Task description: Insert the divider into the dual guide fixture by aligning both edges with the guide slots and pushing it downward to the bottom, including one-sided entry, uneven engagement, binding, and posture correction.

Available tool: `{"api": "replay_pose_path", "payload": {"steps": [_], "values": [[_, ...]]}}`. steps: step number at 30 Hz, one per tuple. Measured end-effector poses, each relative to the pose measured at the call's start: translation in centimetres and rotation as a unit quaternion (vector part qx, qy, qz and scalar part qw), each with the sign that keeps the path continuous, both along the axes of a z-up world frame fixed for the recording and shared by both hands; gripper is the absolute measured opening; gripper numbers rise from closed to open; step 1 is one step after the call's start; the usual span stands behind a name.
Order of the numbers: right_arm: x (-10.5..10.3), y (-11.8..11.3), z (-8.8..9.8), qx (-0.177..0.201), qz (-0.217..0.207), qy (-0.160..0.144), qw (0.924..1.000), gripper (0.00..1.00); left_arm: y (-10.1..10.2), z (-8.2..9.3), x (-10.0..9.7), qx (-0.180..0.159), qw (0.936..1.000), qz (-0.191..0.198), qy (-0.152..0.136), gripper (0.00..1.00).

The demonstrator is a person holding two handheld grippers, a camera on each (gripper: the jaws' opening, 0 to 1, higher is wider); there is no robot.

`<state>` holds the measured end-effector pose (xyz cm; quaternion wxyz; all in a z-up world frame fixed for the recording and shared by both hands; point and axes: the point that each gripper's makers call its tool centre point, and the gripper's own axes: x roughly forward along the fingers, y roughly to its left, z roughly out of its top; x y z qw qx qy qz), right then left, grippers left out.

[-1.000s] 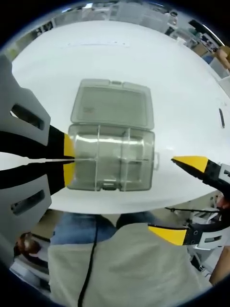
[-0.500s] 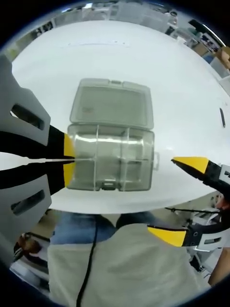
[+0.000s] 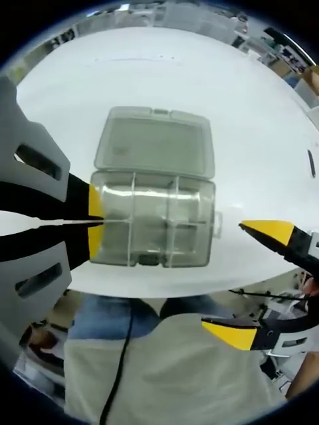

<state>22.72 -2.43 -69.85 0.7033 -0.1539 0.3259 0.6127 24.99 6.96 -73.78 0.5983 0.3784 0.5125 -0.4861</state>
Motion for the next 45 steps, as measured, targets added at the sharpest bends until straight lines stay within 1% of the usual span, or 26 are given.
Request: {"api": "replay_pose_path", "payload": {"steps": [10, 32, 45], "values": [[0.0, -0.2, 0.0, -0.001, -0.002, -0.001, 1.0000, 0.51, 0.1, -0.4, -0.1, 0.002, 1.0000, 0.000, 0.001, 0.00], [-0.2, -0.5, -0.1, -0.002, -0.006, 0.001, 1.0000, 0.51, 0.3, -1.8, -0.1, 0.013, 0.9992, -0.036, -0.013, 0.00], [0.0, -0.6, -0.2, -0.004, -0.008, 0.003, 1.0000, 0.51, 0.3, -2.5, 0.0, 0.014, 0.9992, -0.036, -0.006, 0.00]]}}
